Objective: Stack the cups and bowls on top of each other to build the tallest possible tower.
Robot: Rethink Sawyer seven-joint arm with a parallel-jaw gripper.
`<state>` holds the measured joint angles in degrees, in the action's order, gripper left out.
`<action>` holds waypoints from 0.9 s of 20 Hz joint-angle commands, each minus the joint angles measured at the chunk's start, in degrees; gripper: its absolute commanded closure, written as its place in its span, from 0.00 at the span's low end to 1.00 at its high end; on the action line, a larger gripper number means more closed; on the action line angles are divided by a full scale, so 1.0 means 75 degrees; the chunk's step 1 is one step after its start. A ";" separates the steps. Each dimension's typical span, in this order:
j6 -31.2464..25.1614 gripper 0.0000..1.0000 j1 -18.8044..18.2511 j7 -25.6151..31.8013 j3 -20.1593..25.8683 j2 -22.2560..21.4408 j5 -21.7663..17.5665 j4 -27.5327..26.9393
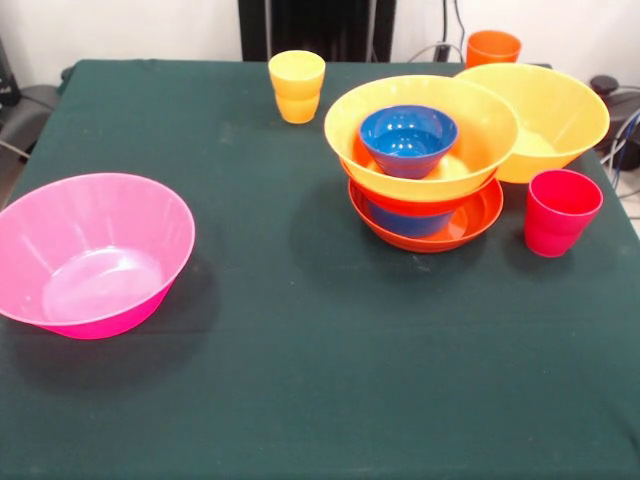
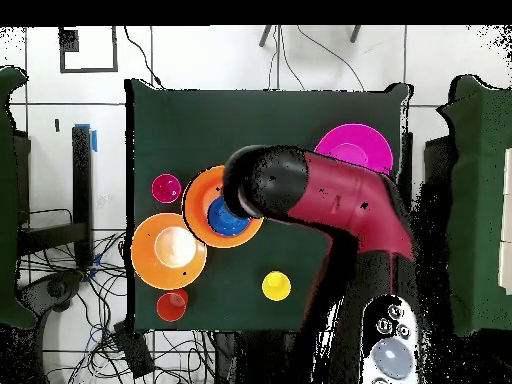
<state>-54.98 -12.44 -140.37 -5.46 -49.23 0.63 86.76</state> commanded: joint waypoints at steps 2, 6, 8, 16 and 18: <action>0.0590 0.00 -0.0931 0.2259 0.1217 0.0885 -0.0809 -0.0426; 0.1092 0.00 -0.1467 0.2746 0.1660 0.1394 -0.1184 -0.0756; 0.1225 0.00 -0.1705 0.3013 0.1909 0.1635 -0.1322 -0.0925; 0.1592 0.00 -0.2336 0.3814 0.2738 0.2508 -0.1841 -0.1691; 0.1649 0.00 -0.2413 0.3880 0.2842 0.2642 -0.1923 -0.1781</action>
<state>-45.20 -29.85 -130.16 5.37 -36.36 -8.17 76.73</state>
